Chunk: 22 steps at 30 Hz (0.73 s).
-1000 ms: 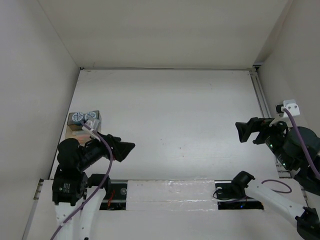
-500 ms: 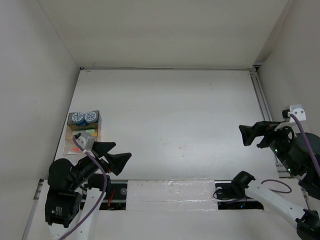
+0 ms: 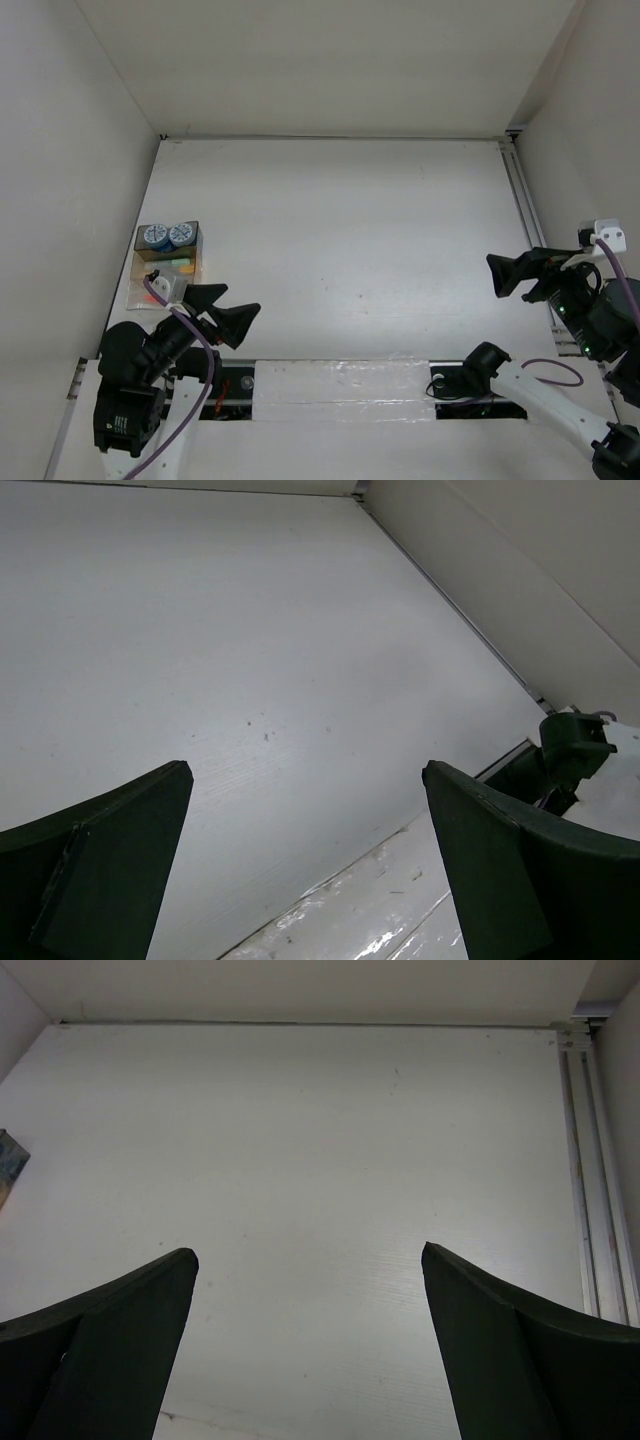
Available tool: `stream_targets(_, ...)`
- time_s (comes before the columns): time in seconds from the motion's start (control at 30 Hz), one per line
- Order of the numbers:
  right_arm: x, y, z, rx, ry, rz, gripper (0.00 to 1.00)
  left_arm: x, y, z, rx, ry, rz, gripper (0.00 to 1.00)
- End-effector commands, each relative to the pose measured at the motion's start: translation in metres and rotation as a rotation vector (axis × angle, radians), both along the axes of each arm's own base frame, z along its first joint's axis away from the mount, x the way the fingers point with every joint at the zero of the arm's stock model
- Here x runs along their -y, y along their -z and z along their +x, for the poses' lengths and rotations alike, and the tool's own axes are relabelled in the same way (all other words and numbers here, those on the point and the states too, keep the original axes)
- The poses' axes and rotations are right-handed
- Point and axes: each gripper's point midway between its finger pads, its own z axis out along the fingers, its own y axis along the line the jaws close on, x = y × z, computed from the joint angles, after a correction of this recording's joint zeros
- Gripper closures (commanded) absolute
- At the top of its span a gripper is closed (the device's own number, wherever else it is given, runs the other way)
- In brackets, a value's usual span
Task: Sort the stationery into containers
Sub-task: Place the stationery into the container
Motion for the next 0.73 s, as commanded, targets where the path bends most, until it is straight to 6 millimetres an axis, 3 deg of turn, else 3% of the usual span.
stream_targets(0.0,0.0011,-0.0036,0.002,0.022,0.008,0.007,0.0,-0.0006,-0.0087,0.0019,0.056,0.0,0.005,0.0)
stream_targets(0.7,-0.0021,-0.0014,0.0058,0.013,0.008,0.0,0.0,-0.0004,-0.0055,0.0033,0.047,0.0,0.007,0.0)
